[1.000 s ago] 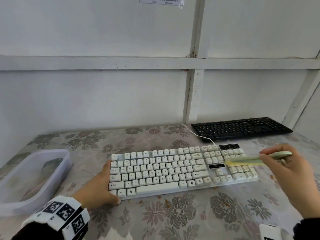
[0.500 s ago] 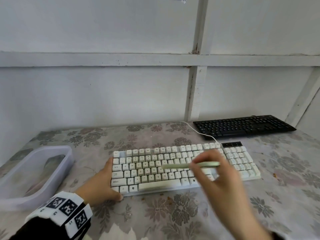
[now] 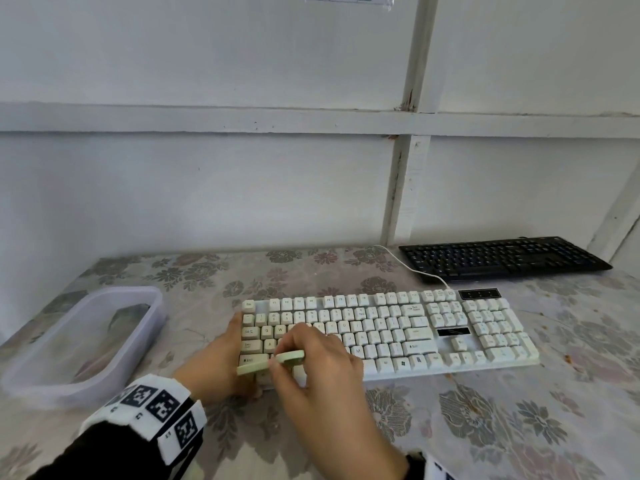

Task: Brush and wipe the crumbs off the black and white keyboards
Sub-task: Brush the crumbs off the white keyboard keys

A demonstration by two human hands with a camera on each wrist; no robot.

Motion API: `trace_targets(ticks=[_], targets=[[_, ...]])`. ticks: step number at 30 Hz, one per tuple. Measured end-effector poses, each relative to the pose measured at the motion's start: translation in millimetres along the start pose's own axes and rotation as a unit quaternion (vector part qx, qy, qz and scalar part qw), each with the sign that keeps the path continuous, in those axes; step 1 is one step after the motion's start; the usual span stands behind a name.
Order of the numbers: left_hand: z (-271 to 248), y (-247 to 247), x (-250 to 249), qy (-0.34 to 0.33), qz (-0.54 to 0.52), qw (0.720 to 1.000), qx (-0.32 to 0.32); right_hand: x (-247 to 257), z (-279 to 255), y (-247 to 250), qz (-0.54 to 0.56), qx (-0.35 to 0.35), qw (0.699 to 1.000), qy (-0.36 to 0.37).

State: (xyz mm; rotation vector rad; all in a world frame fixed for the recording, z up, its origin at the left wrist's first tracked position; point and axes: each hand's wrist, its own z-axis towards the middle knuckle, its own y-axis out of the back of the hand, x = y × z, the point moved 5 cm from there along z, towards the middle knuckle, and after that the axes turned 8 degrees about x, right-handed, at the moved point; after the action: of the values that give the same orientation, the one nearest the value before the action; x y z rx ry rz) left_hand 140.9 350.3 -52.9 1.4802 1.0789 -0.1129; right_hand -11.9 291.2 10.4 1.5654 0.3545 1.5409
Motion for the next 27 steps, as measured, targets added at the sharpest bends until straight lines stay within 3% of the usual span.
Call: trace_targets(ticks=[3, 7, 11, 14, 17, 19, 23, 27], targets=[[3, -1, 7, 0.006, -0.021, 1.000, 0.017, -10, -1, 12, -0.036, -0.010, 0.999, -0.038], [3, -1, 8, 0.008, -0.030, 0.999, 0.024, -6, -4, 28, -0.080, -0.117, 0.990, -0.017], [3, -1, 7, 0.005, -0.034, 0.999, 0.007, 5, -5, 20, 0.048, -0.036, 0.998, 0.002], [4, -1, 8, 0.010, -0.043, 0.999, 0.014, 0, -2, 22, 0.006, -0.024, 0.999, -0.026], [5, -3, 10, 0.025, -0.039, 0.998, 0.029, -13, 0, 33, -0.055, -0.079, 0.994, -0.053], [5, -3, 9, 0.025, -0.033, 0.999, 0.030, -11, -2, 42, -0.042, -0.142, 0.989, -0.017], [5, -2, 10, 0.025, -0.032, 0.999, 0.027, -14, -4, 34, 0.063, -0.077, 0.995, -0.012], [5, -2, 12, 0.016, -0.029, 0.999, 0.023, -34, -10, 46, -0.011, -0.108, 0.992, -0.057]])
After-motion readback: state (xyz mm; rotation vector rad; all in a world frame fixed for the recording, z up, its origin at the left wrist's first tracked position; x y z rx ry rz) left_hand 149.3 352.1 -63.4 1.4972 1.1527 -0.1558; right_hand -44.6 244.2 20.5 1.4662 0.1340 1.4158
